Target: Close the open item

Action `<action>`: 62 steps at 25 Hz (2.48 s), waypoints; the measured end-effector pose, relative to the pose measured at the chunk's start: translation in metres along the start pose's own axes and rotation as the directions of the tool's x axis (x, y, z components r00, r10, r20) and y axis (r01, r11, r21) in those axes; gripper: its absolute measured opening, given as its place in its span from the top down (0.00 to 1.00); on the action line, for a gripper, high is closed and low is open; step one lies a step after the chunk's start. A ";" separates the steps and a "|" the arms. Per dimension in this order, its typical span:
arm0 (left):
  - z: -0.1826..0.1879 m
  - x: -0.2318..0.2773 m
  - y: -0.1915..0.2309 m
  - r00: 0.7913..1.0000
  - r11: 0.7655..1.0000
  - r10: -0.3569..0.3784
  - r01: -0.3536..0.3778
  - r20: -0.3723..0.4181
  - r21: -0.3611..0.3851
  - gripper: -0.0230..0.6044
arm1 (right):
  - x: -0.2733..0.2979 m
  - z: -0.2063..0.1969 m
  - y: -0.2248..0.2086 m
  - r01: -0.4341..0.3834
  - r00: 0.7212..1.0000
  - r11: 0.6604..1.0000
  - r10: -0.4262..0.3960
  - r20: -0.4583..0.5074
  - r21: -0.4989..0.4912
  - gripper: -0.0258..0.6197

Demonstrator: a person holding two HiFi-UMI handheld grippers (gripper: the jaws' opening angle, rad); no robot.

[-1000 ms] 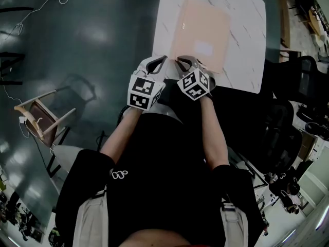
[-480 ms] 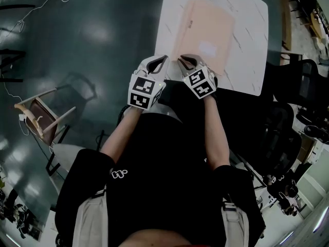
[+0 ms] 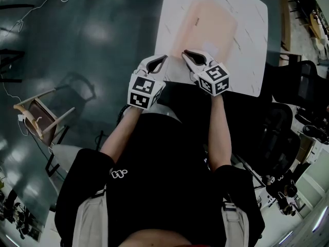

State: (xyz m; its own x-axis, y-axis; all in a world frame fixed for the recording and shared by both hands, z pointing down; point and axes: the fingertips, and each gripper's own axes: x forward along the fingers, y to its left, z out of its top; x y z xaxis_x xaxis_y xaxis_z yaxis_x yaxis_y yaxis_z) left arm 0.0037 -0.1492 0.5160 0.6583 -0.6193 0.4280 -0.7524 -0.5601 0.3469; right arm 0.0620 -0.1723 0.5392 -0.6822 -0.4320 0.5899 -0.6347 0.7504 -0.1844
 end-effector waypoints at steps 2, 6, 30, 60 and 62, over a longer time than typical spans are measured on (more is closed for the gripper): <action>0.001 0.001 0.000 1.000 1.000 -0.002 0.002 0.000 0.001 0.96 | -0.007 0.006 -0.009 -0.009 0.999 0.997 0.005 0.050 0.076 0.90; 0.000 0.002 -0.001 1.000 1.000 -0.007 0.007 -0.004 0.002 0.96 | -0.017 0.004 -0.044 0.107 0.992 0.987 -0.114 0.054 0.119 0.90; 0.000 -0.013 0.057 0.996 0.995 0.089 -0.089 -0.017 -0.042 0.96 | 0.056 -0.010 -0.141 0.282 0.915 0.956 -0.294 -0.277 -0.084 0.94; 0.054 -0.014 0.044 0.997 0.997 0.019 -0.024 0.080 0.073 0.96 | -0.042 0.065 -0.088 0.318 0.902 0.908 -0.378 0.208 0.273 0.96; 0.063 -0.015 0.028 0.994 0.995 -0.006 -0.004 0.106 0.096 0.96 | -0.070 0.063 -0.062 0.284 0.882 0.906 -0.375 0.284 0.315 0.96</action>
State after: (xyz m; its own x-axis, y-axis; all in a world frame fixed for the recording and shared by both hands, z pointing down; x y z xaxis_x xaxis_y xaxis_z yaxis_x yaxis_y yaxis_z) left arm -0.0258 -0.1905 0.4666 0.6619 -0.6708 0.3346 -0.7491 -0.6077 0.2636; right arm 0.1261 -0.2202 0.4595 -0.4667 -0.8050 0.3663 -0.8828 0.3993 -0.2472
